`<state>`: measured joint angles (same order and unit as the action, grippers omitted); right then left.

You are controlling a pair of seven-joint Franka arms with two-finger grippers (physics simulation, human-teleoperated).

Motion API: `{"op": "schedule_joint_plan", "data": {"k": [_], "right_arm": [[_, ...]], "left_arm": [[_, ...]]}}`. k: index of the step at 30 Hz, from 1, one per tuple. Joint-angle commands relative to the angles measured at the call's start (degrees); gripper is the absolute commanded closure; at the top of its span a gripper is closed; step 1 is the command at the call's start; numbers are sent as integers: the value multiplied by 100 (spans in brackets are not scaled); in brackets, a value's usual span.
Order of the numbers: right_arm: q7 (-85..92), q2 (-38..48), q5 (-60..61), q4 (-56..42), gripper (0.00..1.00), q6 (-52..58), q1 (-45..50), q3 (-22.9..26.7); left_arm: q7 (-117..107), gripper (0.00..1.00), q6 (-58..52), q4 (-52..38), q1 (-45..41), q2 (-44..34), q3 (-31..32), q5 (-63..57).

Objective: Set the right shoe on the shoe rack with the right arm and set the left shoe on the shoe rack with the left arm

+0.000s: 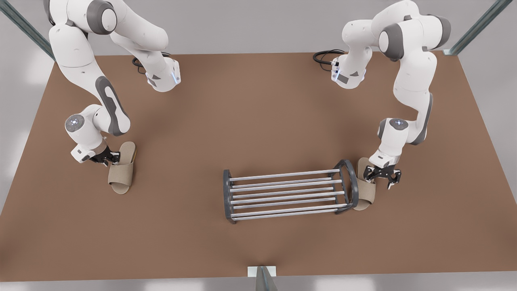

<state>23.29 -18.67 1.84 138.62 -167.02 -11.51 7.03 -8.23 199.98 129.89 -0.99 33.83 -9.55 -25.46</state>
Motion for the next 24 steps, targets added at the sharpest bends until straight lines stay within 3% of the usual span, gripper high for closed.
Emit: {"op": "schedule_joint_plan", "data": {"k": [1,3,7,9,14,17,24], "right_arm": [[194,4,27,-2,50,21,-1,0],[194,4,27,-2,50,21,-1,0],[202,-14,36,-2,50,30,-1,0],[211,-14,27,-2,66,38,-1,0],[229,4,27,-2,67,38,-1,0],[238,30,27,-2,79,38,-1,0],[273,715,27,7,79,662,70,-17]], "left_arm": [[-82,18,-3,-34,11,45,-3,-3],[-82,33,-3,-43,37,80,-3,-3],[-82,35,-3,-43,73,98,-3,-21],[-82,35,-3,-43,81,89,-3,-21],[-74,35,-12,-43,90,10,-3,-30],[-74,45,-12,-43,90,19,-3,-21],[-74,51,-20,-34,152,-78,-3,-30]]}}
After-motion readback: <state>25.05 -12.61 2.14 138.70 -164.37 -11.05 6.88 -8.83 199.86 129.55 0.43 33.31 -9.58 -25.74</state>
